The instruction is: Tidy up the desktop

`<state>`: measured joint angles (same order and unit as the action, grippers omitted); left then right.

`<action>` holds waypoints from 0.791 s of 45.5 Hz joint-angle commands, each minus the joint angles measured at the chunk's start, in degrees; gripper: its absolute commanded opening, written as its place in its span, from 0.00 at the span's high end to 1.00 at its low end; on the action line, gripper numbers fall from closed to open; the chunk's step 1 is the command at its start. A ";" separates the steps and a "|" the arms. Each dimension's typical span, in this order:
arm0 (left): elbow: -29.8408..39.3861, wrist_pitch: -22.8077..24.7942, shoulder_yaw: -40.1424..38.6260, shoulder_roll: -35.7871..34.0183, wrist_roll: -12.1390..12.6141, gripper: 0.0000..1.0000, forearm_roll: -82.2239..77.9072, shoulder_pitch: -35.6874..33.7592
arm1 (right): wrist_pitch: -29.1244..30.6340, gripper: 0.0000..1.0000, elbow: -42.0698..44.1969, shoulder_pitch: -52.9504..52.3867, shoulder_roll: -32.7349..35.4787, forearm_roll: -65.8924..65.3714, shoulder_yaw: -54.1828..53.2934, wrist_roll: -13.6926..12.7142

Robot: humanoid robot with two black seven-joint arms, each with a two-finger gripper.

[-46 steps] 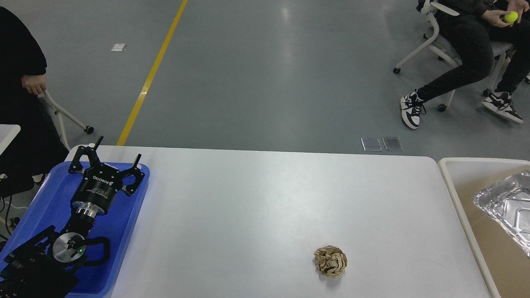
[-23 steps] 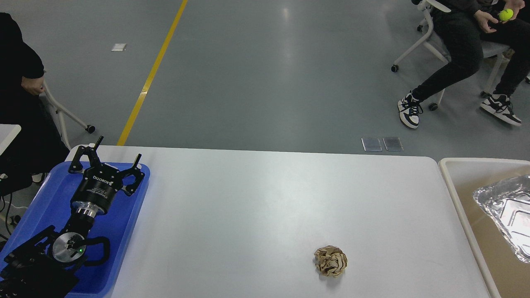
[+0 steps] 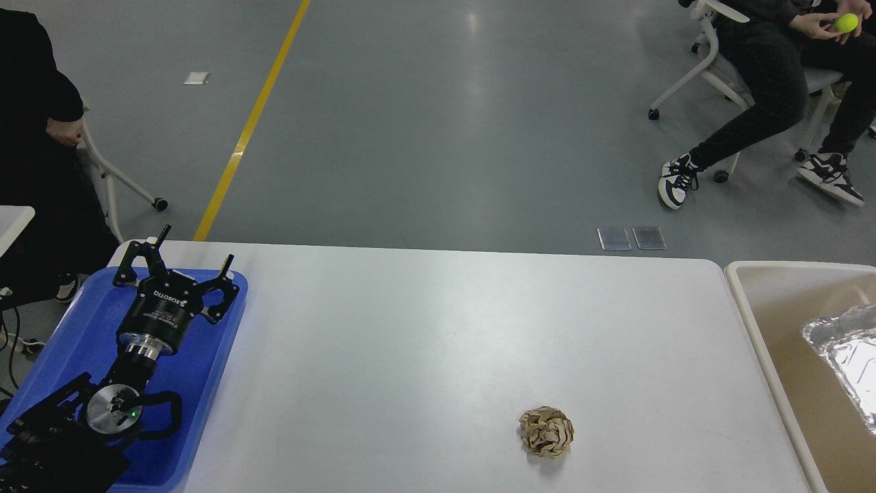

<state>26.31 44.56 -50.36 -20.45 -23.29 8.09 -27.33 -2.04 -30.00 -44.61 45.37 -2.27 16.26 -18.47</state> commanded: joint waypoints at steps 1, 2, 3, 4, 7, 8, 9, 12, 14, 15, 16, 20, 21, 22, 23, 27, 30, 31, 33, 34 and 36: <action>0.06 0.00 0.00 0.06 0.00 0.01 0.00 0.00 | -0.59 0.33 0.56 -0.04 -0.10 -0.28 -0.44 0.18; 0.06 0.00 0.00 -0.03 0.00 0.01 0.00 0.00 | -0.59 0.31 0.56 -0.04 -0.10 -0.28 -0.44 0.18; 0.06 0.00 0.00 0.06 0.00 0.01 0.00 0.00 | -0.59 0.29 0.56 -0.04 -0.10 -0.28 -0.44 0.18; 0.06 0.00 0.00 0.06 0.00 0.01 0.00 0.00 | -0.59 0.27 0.56 -0.13 -0.10 -0.28 -0.44 0.18; 0.06 0.00 0.00 0.06 0.00 0.01 0.00 0.00 | -0.59 0.25 0.56 -0.13 -0.10 -0.28 -0.53 0.18; -0.03 0.00 0.00 0.06 0.00 0.01 0.00 0.00 | -0.59 0.24 0.56 -0.22 -0.10 -0.28 -0.53 0.18; 0.06 0.00 0.00 0.06 0.00 0.01 0.00 0.00 | -0.59 0.24 0.56 -0.39 -0.10 -0.28 -0.53 0.18; -0.03 0.00 0.00 -0.03 0.00 0.01 0.00 0.00 | -0.59 0.22 0.56 -0.74 -0.28 -0.36 0.17 0.18; 0.06 0.00 0.00 0.06 0.00 0.01 0.00 0.00 | -0.59 0.21 0.56 -0.83 -0.45 -0.63 0.61 0.18; -0.03 0.00 0.00 0.06 0.00 0.01 0.00 0.00 | -0.59 0.21 0.56 -0.92 -0.63 -1.06 0.61 0.18; 0.06 0.00 0.00 0.06 0.00 0.01 0.00 0.00 | -0.59 0.21 0.56 -1.18 -0.80 -1.59 0.61 0.18; 0.06 0.00 0.00 0.06 0.00 0.01 0.00 0.00 | -0.33 0.21 0.29 -3.29 -1.07 -4.75 0.70 0.18; 0.06 0.00 0.00 0.06 0.00 0.01 -0.09 0.00 | -0.33 0.20 0.03 -3.81 -1.07 -5.80 0.70 0.18; -0.03 0.00 0.00 -0.03 0.00 0.01 0.00 0.00 | -0.16 0.20 -0.49 -4.34 -0.89 -6.86 0.61 0.18; 0.06 0.00 0.00 -0.03 0.00 0.01 0.00 0.00 | 0.11 0.19 -0.76 -4.78 -0.72 -8.00 0.61 0.18; -0.03 0.00 0.00 0.06 0.09 0.01 0.00 0.00 | 0.37 0.14 -2.51 -6.98 -0.45 -13.45 1.14 0.18; 0.06 0.00 0.00 -0.03 0.09 0.01 0.00 0.00 | 0.46 0.11 -5.15 -9.35 -0.28 -17.84 3.68 0.10; 0.06 0.00 0.00 0.06 0.09 0.01 0.00 0.00 | 0.55 0.11 -6.29 -10.57 -0.19 -18.73 4.73 0.01; 0.06 0.00 0.00 -0.03 0.09 0.01 0.00 0.00 | 0.72 0.11 -8.75 -13.56 0.33 -19.70 7.45 -0.17; -0.03 0.00 0.00 0.06 0.09 0.01 -0.09 0.00 | 0.73 0.11 -10.07 -14.97 0.60 -19.70 9.03 -0.17; -0.03 0.00 0.00 0.06 0.09 0.01 0.00 0.00 | 0.73 0.10 -12.09 -17.08 1.30 -19.61 12.29 -0.08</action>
<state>26.33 44.56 -50.36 -20.43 -23.28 8.08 -27.34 -1.78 -34.09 -52.54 45.11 -15.00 19.63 -18.38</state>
